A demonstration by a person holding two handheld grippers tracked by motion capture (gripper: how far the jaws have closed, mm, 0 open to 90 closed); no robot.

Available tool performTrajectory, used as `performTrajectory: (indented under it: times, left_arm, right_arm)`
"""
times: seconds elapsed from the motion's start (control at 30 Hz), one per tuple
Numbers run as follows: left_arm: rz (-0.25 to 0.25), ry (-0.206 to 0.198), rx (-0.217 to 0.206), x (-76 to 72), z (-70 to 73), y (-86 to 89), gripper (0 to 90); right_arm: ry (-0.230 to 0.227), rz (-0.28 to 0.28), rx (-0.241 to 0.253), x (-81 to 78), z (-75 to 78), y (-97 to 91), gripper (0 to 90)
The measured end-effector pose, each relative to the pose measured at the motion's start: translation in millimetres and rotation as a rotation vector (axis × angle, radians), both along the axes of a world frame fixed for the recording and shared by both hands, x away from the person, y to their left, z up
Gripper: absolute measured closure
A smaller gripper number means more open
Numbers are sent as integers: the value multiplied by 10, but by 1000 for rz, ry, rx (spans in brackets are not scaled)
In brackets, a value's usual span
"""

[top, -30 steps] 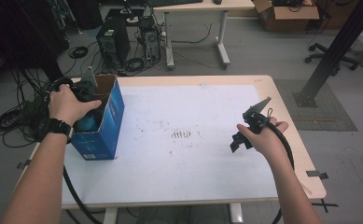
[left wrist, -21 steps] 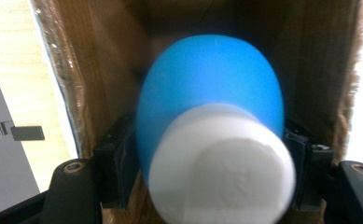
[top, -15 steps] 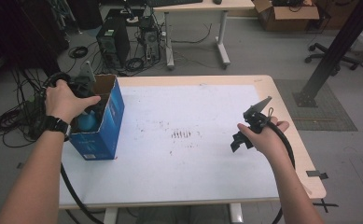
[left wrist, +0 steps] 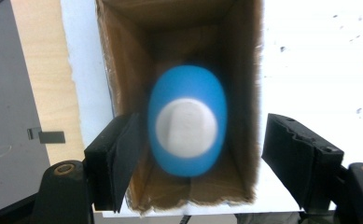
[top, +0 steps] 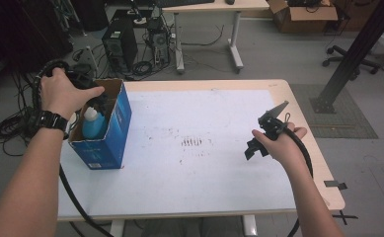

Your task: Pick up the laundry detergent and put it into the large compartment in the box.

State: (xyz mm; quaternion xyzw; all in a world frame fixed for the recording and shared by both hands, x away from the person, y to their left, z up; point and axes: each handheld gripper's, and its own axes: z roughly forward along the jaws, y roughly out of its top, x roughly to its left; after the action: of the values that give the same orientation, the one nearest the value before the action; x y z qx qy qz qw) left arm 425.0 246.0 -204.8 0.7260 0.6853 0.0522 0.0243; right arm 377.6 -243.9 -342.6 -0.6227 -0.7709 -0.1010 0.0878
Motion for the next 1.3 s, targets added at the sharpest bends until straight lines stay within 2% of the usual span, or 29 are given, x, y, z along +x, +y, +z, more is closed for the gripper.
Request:
performTrajectory:
  times: [0.13,0.3,0.53,0.57,0.6,0.9,1.03,1.13,1.3]
  left_arm:
    - [-16,-17,-9,-34,110,-109,242]
    - [-48,-28,-30,-81,178,-283,211]
    - [-87,-31,-46,-132,164,-569,163]
    - [-112,-26,-51,-144,149,-675,162]
    - [-112,-26,-51,-144,149,-675,153]
    - [-184,-7,-85,-174,-7,-1174,116]
    - [-208,17,-89,-184,-96,-1337,112]
    - [-224,23,-89,-189,-168,-1433,69]
    - [-226,32,-77,-197,-249,-1510,48]
  right_arm:
    - [-2,-3,-1,-7,7,-13,37]
    - [-1,-4,5,-11,27,-8,37]
    - [-12,6,14,-35,49,-12,37]
    - [-9,7,12,-43,53,-24,38]
    - [-9,7,12,-43,53,-24,38]
    - [-18,-1,23,-98,92,-96,37]
    - [-23,0,26,-125,82,-141,37]
    - [-19,-8,27,-145,74,-189,37]
    - [-21,-12,30,-156,71,-211,37]
